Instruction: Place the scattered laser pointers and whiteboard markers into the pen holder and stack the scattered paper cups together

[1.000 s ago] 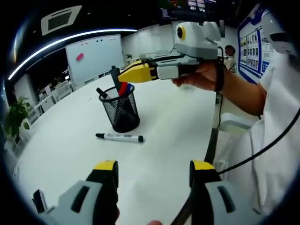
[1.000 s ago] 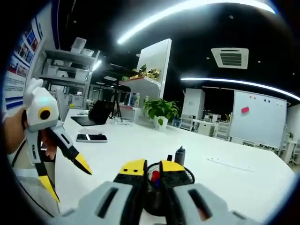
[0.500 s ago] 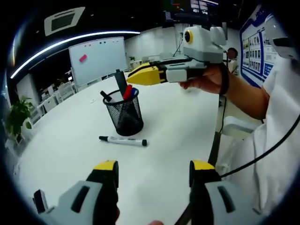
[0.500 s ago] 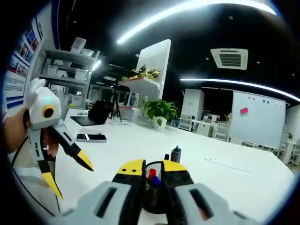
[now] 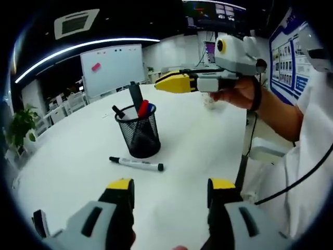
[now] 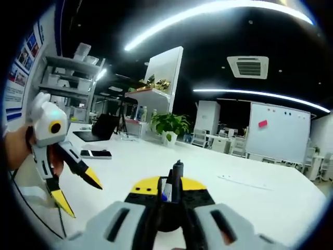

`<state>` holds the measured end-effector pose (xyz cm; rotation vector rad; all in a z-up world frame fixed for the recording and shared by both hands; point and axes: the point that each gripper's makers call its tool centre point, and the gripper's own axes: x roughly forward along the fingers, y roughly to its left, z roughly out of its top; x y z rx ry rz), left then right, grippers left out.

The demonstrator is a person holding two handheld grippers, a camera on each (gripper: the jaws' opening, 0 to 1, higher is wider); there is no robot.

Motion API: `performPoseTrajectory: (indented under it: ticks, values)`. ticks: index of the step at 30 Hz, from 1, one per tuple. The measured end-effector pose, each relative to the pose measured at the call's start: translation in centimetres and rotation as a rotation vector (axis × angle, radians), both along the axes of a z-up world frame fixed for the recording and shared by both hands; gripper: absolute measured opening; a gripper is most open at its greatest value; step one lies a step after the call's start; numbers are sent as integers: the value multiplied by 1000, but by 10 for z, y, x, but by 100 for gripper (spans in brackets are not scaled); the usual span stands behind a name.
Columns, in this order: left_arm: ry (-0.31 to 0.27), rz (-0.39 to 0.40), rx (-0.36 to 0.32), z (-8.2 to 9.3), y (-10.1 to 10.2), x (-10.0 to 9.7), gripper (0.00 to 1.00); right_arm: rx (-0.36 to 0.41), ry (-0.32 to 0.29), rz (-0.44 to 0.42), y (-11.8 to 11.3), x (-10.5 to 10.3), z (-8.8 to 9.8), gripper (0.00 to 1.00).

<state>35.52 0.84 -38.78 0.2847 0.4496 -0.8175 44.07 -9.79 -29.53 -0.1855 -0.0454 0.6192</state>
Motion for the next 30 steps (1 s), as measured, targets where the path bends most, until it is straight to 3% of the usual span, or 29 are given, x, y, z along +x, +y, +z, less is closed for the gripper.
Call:
performPoseTrajectory:
  ticks: [9, 18, 21, 23, 26, 30]
  values:
    - [-40, 65, -52, 7, 0, 18, 53, 11, 4, -34, -15, 4, 0, 14]
    - [-57, 97, -34, 9, 7, 34, 53, 21, 2, -46, -24, 4, 0, 14]
    - [-36, 102, -30, 5, 2, 36, 53, 25, 1, -46, -26, 3, 0, 14]
    - [35, 111, -59, -2, -6, 34, 53, 26, 0, -48, -28, 3, 0, 14]
    - [28, 113, -72, -3, -17, 37, 52, 24, 4, -49, -31, 4, -1, 14]
    - [56, 194, -114, -7, -20, 40, 52, 26, 4, -54, -37, 4, -1, 14]
